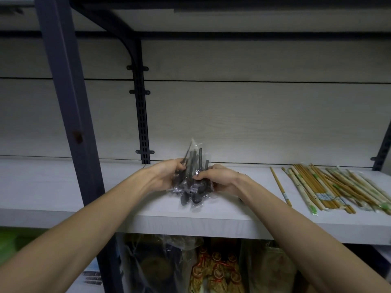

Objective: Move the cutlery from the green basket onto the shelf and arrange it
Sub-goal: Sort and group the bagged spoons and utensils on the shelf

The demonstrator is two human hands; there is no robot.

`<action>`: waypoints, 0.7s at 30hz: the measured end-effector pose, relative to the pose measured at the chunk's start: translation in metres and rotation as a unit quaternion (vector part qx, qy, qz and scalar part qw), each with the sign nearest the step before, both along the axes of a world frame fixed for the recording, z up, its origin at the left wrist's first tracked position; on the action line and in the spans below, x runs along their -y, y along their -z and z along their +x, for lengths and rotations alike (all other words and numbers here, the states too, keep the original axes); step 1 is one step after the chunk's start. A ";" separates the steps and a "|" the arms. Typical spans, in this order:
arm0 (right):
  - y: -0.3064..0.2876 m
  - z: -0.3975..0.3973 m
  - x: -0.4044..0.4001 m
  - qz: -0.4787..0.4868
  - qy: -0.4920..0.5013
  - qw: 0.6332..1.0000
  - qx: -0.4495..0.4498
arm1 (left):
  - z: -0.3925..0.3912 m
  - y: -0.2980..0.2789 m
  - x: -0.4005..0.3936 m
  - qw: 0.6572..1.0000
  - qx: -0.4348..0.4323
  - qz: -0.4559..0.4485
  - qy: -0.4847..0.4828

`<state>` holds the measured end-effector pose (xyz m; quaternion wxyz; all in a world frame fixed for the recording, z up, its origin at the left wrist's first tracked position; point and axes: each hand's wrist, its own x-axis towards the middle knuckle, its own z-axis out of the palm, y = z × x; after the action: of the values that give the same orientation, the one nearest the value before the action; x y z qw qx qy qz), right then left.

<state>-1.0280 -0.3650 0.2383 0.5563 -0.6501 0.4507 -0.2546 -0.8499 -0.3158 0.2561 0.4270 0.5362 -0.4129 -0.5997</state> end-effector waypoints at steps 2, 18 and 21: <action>0.000 0.001 -0.001 0.000 0.005 1.000 0.010 | -0.002 0.001 0.000 1.000 -0.017 -0.021 -0.014; 0.009 0.021 -0.010 -0.142 0.022 0.989 0.020 | -0.019 0.008 -0.006 0.996 0.050 -0.060 -0.049; 0.003 0.018 -0.015 -0.160 0.049 0.985 0.050 | -0.014 0.012 0.004 0.986 0.063 -0.119 -0.098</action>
<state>-1.0097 -0.3504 0.2356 0.4537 -0.6944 0.4069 -0.3827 -0.8642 -0.3196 0.2439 0.5177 0.5564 -0.4530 -0.4661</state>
